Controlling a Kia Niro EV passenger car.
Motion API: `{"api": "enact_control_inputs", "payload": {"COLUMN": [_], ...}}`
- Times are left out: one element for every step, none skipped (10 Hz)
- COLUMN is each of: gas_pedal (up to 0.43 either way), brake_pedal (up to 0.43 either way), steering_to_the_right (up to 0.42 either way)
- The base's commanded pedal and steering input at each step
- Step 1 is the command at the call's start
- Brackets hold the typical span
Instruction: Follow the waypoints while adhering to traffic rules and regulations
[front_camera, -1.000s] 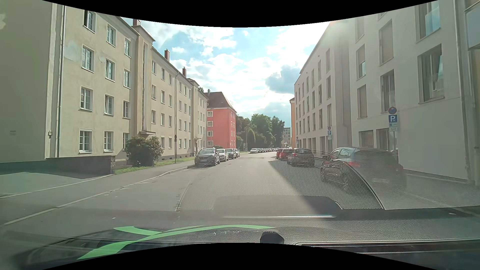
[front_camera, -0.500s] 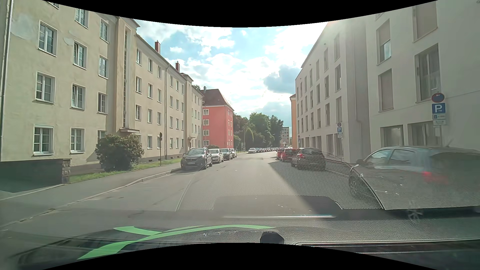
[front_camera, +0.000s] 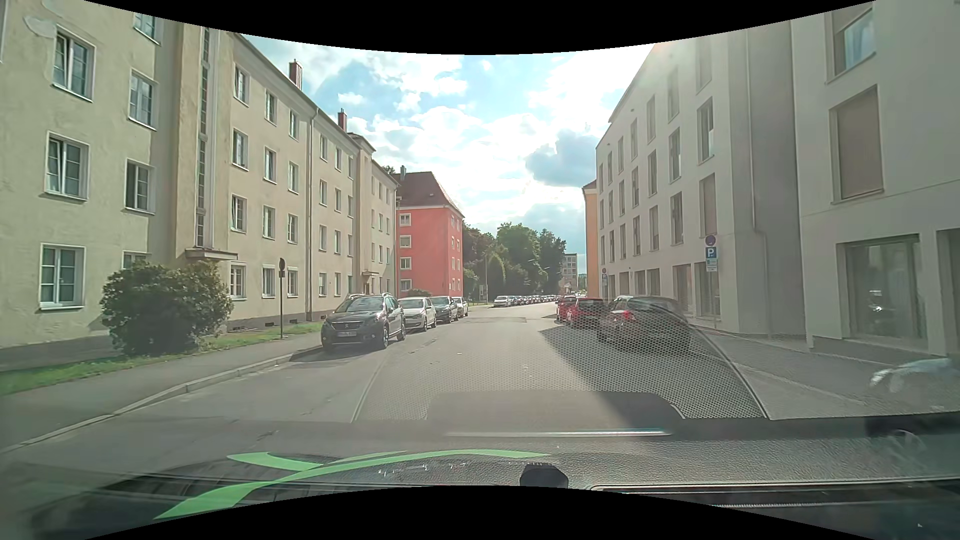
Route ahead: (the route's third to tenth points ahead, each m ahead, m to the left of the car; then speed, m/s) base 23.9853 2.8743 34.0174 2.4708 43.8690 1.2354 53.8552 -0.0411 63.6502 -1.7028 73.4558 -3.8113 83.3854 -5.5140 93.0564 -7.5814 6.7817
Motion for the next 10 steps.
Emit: {"api": "enact_control_inputs", "payload": {"gas_pedal": [0.150,0.150,0.150,0.150,0.150,0.150,0.150,0.150,0.150,0.150], "brake_pedal": [0.000,0.000,0.000,0.000,0.000,0.000,0.000,0.000,0.000,0.000], "steering_to_the_right": [0.005,0.005,0.005,0.005,0.005,0.005,0.004,0.004,0.004,0.004]}}
